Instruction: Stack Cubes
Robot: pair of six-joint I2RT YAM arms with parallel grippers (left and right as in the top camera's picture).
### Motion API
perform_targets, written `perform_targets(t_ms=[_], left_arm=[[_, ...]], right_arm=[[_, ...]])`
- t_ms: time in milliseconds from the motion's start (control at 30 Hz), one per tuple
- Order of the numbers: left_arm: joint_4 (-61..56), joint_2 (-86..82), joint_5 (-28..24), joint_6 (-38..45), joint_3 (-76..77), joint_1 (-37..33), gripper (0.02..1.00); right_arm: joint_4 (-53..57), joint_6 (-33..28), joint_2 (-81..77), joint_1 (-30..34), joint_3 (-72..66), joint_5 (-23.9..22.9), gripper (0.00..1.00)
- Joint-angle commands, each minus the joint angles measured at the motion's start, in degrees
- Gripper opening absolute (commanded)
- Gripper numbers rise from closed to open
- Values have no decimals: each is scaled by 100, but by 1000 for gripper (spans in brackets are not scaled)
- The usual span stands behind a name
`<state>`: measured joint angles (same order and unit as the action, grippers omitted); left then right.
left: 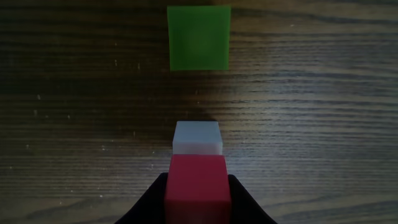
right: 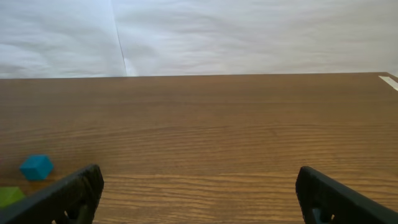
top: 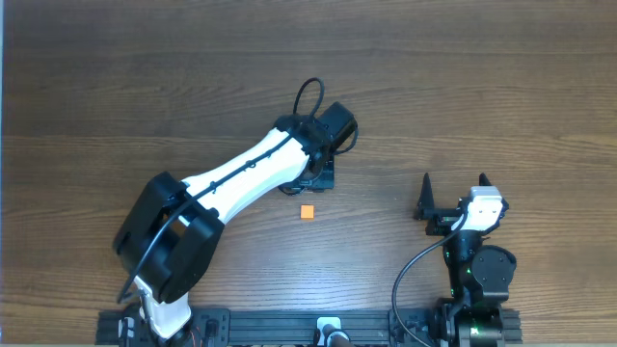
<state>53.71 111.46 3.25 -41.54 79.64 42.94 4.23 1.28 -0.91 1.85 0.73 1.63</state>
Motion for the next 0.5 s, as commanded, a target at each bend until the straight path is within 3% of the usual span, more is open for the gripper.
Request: perform_targets(t_ms=[33,500], left_arm=[[-28,83,-17,59,105,4,38],[-114,85,-15,59,105,-4,40]], right_arm=[[-13,-9,59,31,-44,46,993],[-13,-9,59,31,-44,46,991]])
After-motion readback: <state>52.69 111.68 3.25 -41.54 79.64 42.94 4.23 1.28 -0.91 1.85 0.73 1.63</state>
